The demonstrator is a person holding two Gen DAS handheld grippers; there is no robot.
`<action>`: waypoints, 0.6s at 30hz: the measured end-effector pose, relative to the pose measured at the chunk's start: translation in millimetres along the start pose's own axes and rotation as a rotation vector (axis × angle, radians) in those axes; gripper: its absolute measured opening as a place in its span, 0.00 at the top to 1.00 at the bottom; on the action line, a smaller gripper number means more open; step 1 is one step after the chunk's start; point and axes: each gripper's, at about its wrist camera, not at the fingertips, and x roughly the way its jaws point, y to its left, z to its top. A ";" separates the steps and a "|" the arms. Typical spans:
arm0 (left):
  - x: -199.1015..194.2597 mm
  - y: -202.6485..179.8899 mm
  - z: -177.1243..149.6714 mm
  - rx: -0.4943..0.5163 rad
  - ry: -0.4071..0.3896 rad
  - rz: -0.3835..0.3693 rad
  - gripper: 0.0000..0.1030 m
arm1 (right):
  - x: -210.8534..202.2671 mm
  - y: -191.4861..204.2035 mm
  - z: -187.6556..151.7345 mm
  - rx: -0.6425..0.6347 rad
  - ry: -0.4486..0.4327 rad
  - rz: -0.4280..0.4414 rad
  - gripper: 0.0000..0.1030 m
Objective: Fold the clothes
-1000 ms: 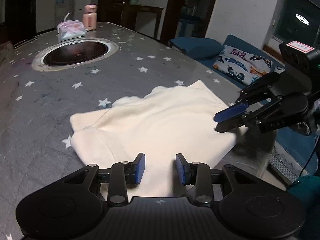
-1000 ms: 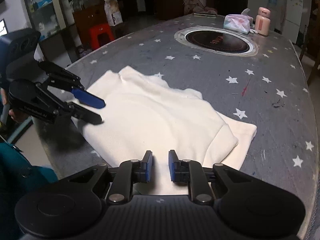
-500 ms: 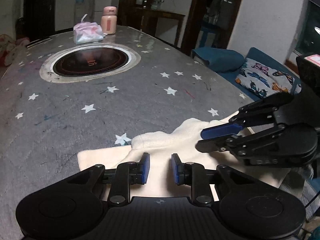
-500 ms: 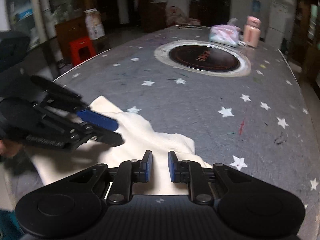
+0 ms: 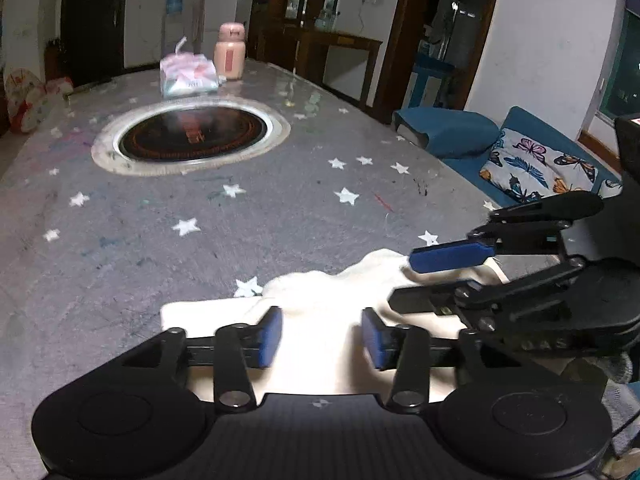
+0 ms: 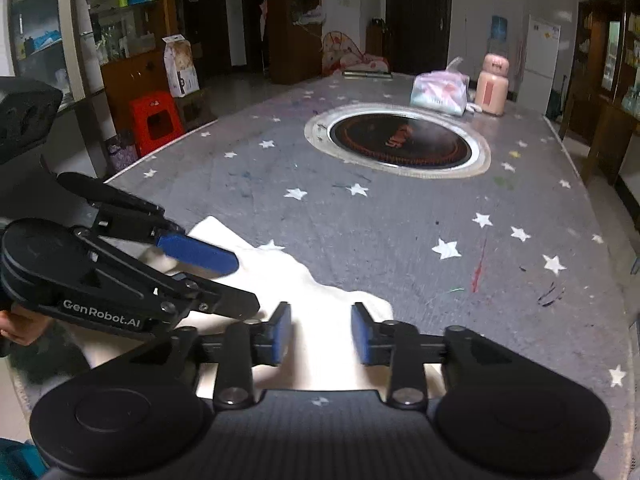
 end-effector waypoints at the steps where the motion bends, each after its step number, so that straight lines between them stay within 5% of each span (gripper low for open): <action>1: -1.9 -0.7 -0.2 0.001 -0.002 0.007 0.45 | -3.4 2.3 -1.1 -0.003 -0.005 -0.002 0.62; 7: -21.2 1.5 -8.9 -0.027 -0.008 0.088 0.34 | -18.0 18.8 -16.9 0.022 -0.014 -0.009 0.54; 18: -58.9 -3.5 -53.3 -0.028 -0.020 0.187 0.34 | -46.1 40.8 -59.5 0.008 -0.036 0.001 0.48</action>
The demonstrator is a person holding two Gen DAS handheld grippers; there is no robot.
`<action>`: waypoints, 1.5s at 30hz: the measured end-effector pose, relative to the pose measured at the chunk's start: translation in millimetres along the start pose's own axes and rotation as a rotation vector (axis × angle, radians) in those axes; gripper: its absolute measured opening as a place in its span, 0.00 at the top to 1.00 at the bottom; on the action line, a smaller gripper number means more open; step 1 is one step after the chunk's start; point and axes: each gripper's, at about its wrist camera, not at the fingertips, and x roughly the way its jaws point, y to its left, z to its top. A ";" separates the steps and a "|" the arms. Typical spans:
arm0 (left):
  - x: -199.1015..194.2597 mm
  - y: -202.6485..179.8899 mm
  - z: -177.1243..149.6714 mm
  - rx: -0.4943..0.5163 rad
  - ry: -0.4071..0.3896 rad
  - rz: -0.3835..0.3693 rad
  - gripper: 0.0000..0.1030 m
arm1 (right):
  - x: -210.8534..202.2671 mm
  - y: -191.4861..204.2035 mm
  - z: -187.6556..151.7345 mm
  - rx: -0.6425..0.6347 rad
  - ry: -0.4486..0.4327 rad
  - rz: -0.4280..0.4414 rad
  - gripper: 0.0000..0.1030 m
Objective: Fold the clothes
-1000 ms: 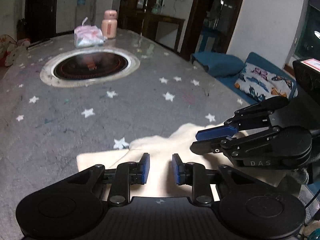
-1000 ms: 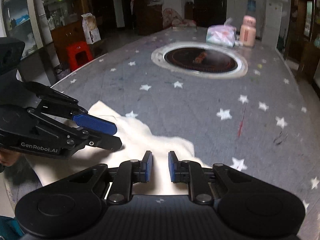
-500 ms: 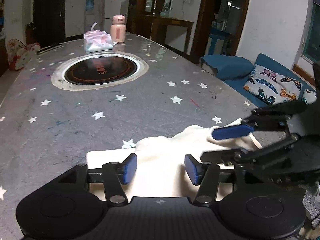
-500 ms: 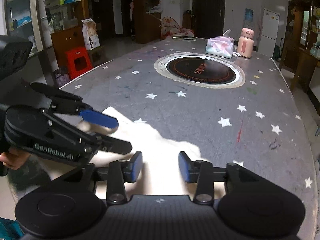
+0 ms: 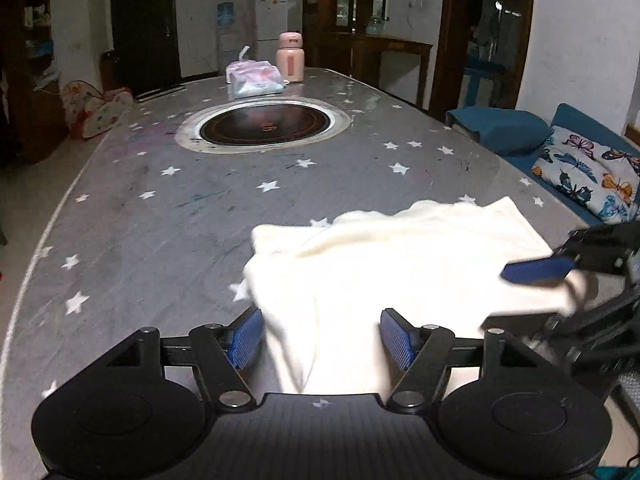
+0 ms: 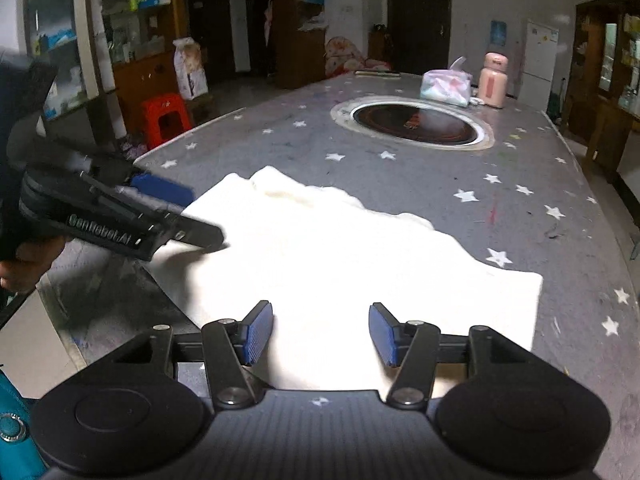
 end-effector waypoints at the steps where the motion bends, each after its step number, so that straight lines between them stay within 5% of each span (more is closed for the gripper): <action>1: -3.5 0.6 -1.5 -0.006 -0.007 -0.001 0.34 | -5.7 -1.1 -0.7 0.006 -0.014 -0.003 0.48; 6: -2.0 -0.9 -13.5 -0.009 0.014 0.002 0.33 | -32.7 -7.7 -9.1 0.023 -0.046 -0.025 0.50; 10: 0.1 0.4 -15.6 -0.029 0.028 0.009 0.32 | -22.9 -18.1 -27.2 0.059 0.010 -0.027 0.52; 23: -8.6 17.0 -17.6 -0.126 0.047 0.020 0.27 | -17.4 -5.5 -24.2 0.006 -0.013 0.016 0.46; 28: -11.8 13.3 -12.5 -0.130 0.037 0.025 0.12 | -27.2 0.6 -13.8 -0.021 -0.042 0.038 0.31; 38: -18.1 14.3 -14.0 -0.157 0.031 0.015 0.00 | -29.7 15.1 -8.6 -0.032 -0.075 0.038 0.01; 45: -23.7 16.6 -11.8 -0.170 0.012 0.027 0.00 | -27.7 21.0 -5.2 -0.031 -0.079 0.041 0.00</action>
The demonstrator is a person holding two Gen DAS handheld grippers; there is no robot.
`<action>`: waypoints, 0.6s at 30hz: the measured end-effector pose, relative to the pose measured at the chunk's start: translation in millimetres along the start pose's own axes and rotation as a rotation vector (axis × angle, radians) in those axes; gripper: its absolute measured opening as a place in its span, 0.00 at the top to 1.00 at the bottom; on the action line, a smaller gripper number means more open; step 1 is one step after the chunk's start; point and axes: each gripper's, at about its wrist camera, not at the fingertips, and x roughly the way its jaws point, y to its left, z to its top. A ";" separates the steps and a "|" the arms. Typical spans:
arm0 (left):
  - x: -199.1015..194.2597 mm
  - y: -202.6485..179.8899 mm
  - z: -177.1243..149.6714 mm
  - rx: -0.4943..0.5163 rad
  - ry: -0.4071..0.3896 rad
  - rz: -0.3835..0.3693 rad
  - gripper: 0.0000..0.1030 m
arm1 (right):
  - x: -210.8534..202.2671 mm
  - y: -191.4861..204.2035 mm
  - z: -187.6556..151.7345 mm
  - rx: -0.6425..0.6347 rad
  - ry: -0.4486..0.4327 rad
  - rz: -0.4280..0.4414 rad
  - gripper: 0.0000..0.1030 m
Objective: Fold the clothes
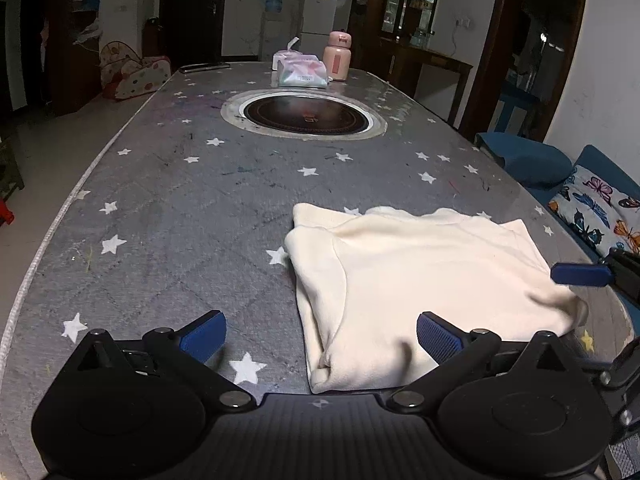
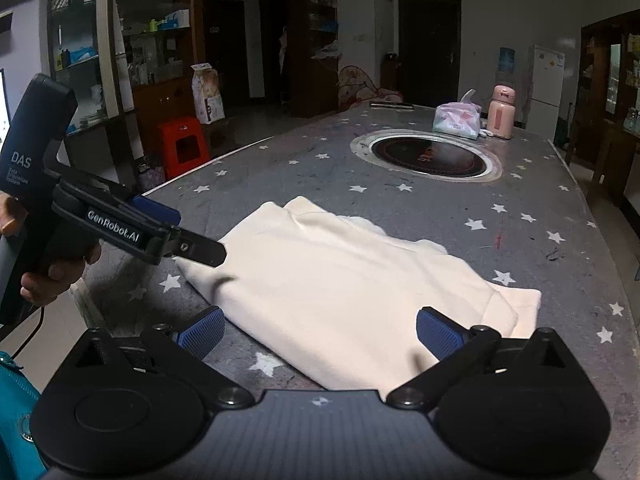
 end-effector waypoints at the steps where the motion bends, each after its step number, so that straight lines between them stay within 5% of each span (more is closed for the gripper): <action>1: -0.5 0.5 0.3 -0.004 0.000 0.003 0.00 | 0.6 1.3 0.1 -0.005 0.000 -0.001 0.00; 18: -3.2 -1.1 -9.3 -0.048 0.054 0.092 0.00 | 2.6 20.5 -2.3 -0.063 0.016 -0.020 0.00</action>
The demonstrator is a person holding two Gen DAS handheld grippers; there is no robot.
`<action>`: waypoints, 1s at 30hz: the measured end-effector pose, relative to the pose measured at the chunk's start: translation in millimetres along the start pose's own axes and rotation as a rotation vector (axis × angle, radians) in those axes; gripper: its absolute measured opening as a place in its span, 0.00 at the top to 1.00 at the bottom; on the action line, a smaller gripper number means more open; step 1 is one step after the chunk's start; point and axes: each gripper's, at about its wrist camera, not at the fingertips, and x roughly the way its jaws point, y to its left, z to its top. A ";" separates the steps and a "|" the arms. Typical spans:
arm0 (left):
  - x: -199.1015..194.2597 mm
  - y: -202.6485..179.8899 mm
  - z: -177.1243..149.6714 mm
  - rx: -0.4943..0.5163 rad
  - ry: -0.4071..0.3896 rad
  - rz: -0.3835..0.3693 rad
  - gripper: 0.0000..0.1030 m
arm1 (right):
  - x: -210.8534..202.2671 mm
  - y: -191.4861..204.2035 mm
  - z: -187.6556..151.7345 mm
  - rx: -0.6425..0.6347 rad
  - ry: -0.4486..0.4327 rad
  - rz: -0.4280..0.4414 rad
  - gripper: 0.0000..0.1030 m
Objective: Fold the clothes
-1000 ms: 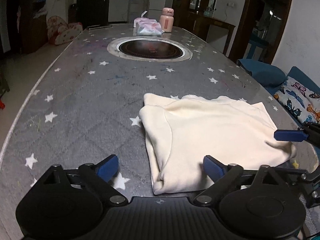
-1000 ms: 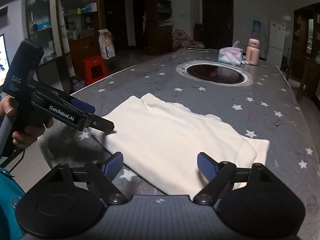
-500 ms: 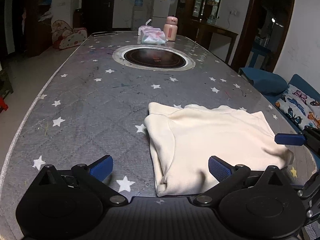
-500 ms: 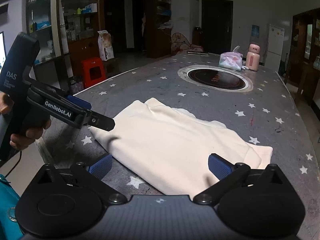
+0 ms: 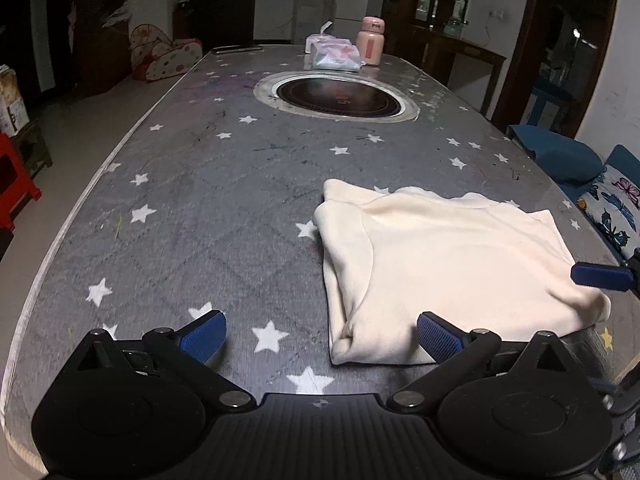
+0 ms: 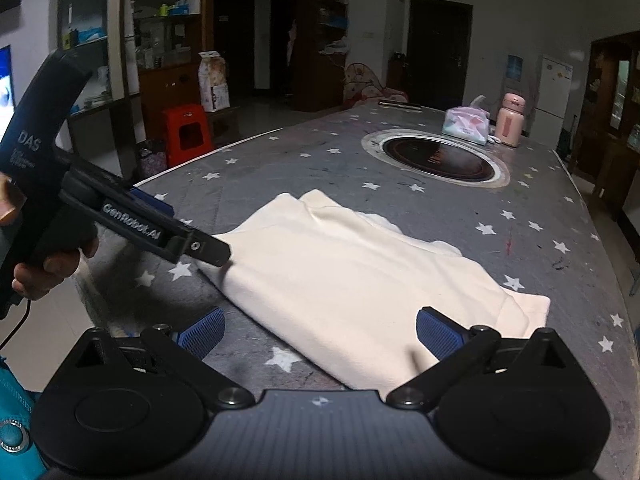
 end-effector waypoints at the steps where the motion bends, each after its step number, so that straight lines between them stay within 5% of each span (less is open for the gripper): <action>1: -1.2 -0.3 -0.2 -0.003 0.000 0.001 0.00 | -0.2 1.8 -0.3 -0.007 0.000 0.003 0.00; 22: -6.0 -9.8 -0.9 0.008 0.013 0.023 0.00 | 2.5 24.9 -2.8 -0.079 0.023 0.018 0.01; 30: -3.3 -7.1 4.1 0.005 0.015 0.029 0.00 | 7.7 28.2 0.9 -0.092 0.031 0.040 0.08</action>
